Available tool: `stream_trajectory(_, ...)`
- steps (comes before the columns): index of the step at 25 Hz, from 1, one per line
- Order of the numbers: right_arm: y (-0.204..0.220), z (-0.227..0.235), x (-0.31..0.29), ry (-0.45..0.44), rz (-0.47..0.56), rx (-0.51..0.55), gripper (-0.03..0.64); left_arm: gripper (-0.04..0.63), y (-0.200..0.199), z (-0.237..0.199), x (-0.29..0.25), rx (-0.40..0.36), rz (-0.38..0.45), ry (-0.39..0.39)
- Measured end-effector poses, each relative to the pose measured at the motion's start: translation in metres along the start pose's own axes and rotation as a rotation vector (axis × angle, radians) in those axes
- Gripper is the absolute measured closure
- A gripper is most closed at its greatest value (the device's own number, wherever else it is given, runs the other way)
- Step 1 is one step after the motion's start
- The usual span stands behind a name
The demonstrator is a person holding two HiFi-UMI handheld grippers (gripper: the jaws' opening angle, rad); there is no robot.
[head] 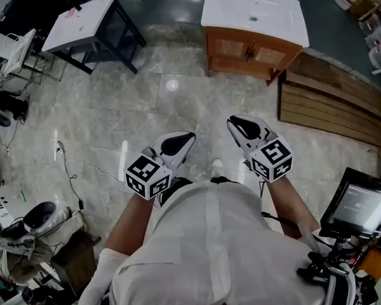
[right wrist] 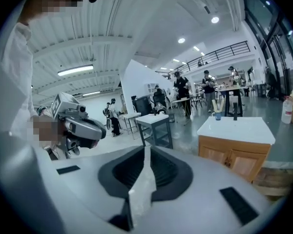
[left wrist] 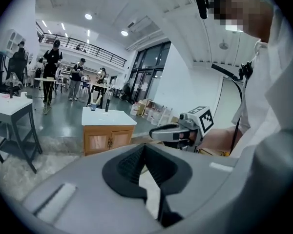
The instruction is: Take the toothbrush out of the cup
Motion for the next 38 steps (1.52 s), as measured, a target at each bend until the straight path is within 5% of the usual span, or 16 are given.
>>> stream_trajectory(11,-0.035,0.095,-0.005,0.091,0.008,-0.016,0.609,0.589,-0.047,-0.051,-0.103,-0.027,-0.024,0.077)
stream_trajectory(29,-0.148,0.265,-0.114,0.353,0.032,-0.05,0.549,0.589,-0.137,-0.246,-0.246,-0.095,0.039,0.251)
stream_trajectory(38,-0.207,0.341,-0.176,0.353,0.051,-0.001,0.549,0.589,-0.149,-0.311,-0.257,-0.013,0.039,0.161)
Point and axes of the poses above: the fingertips, and each gripper's own axes: x backward along the fingers, z to its right, y out of its underside, the point moved 3 cm from there along x, backward along the fingers, and after that the axes turned 9 degrees about -x, right-handed, at the moved point
